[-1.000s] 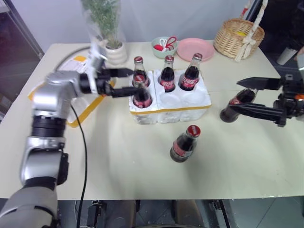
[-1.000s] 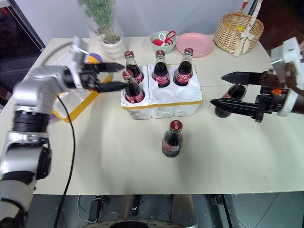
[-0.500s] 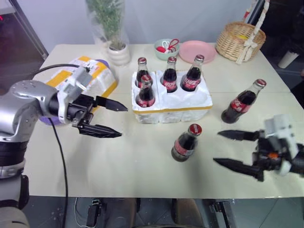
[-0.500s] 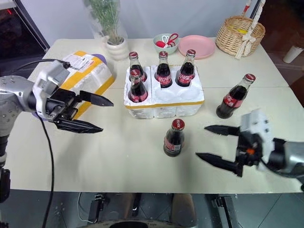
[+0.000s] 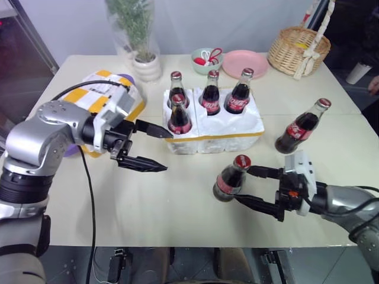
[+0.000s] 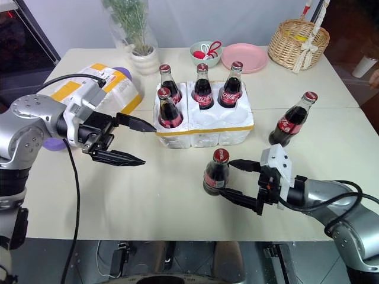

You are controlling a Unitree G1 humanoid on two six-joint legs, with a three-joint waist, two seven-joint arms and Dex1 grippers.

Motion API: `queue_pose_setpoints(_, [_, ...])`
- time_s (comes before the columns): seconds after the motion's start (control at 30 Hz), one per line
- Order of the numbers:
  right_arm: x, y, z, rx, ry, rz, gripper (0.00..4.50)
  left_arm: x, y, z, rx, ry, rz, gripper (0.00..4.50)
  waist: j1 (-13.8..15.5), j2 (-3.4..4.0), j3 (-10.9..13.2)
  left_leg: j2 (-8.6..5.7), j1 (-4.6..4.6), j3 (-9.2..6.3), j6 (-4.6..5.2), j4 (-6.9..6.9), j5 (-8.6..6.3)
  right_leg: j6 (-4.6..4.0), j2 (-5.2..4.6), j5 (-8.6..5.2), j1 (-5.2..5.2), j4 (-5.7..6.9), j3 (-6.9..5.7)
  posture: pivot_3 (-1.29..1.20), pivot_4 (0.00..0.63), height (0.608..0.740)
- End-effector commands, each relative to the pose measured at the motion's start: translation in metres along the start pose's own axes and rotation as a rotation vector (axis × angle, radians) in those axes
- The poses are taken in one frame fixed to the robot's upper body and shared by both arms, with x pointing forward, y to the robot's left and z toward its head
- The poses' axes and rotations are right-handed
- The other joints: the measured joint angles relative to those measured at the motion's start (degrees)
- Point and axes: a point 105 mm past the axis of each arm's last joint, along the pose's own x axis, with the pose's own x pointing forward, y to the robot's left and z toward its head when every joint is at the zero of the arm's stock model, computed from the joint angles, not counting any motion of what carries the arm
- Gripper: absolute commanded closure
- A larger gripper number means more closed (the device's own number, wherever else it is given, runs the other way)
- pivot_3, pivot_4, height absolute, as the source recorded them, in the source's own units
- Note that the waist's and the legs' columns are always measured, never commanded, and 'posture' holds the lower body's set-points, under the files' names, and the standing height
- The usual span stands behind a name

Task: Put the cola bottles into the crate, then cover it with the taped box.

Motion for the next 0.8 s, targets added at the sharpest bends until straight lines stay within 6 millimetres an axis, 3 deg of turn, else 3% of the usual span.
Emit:
queue_pose_setpoints(0.03, [0.010,-0.002,0.005,-0.024,-0.029,0.016,0.00,0.000,-0.001,0.005,0.043,-0.006,0.005,0.03,0.0,0.00,0.0,0.00,0.00,0.00,0.00,0.00,0.00,0.00,0.00,0.00,0.00,0.00,0.00,0.00,0.150,0.737])
queue_pose_setpoints(0.23, [0.024,-0.006,-0.001,0.014,-0.027,0.040,0.00,0.001,0.002,0.004,0.045,-0.013,0.021,0.03,0.0,0.00,0.0,0.00,0.00,-0.01,0.00,-0.01,0.00,0.00,0.01,0.00,-0.01,0.00,0.00,0.00,0.150,0.737])
queue_pose_setpoints(0.33, [0.026,-0.004,-0.001,0.024,-0.035,0.063,0.81,0.001,0.003,0.005,0.049,-0.011,0.029,0.00,0.0,0.00,0.0,0.00,-0.01,-0.02,0.00,-0.01,0.00,0.00,0.01,0.00,-0.01,-0.01,0.00,0.00,0.150,0.737])
queue_pose_setpoints(0.4, [0.027,-0.002,0.003,0.021,-0.049,0.077,1.69,0.001,0.003,0.005,0.051,-0.011,0.033,0.00,0.0,0.00,0.0,0.00,0.00,-0.01,0.00,0.00,0.00,0.00,0.01,0.00,-0.01,0.00,0.00,0.00,0.150,0.737])
queue_pose_setpoints(0.43, [0.026,0.000,0.007,0.016,-0.058,0.083,1.79,0.000,0.004,0.005,0.051,-0.013,0.035,0.00,0.0,0.00,0.0,0.00,0.00,-0.02,0.00,-0.01,0.00,0.00,0.02,0.00,-0.01,-0.01,0.00,0.00,0.150,0.737])
queue_pose_setpoints(0.53, [0.018,0.006,0.026,0.001,-0.110,0.117,1.86,0.000,0.004,0.005,0.051,-0.016,0.042,0.00,-0.1,0.01,0.0,0.04,-0.03,-0.04,0.00,-0.04,0.00,-0.01,0.07,0.00,-0.06,-0.01,0.00,0.00,0.150,0.737])
queue_pose_setpoints(0.63, [0.006,0.004,0.059,-0.002,-0.208,0.136,1.86,-0.001,0.005,0.005,0.048,-0.019,0.049,0.00,-0.1,0.03,0.0,0.05,-0.09,-0.04,0.00,-0.01,0.00,-0.02,0.08,0.00,-0.12,-0.01,0.00,0.00,0.150,0.737])
queue_pose_setpoints(0.8, [-0.011,-0.027,0.127,-0.043,-0.376,0.065,1.86,-0.002,0.009,0.009,0.046,-0.045,0.070,0.00,-0.2,0.04,0.0,0.15,-0.06,-0.05,0.00,0.01,0.00,-0.09,0.20,0.05,-0.11,-0.02,0.01,0.00,0.150,0.737])
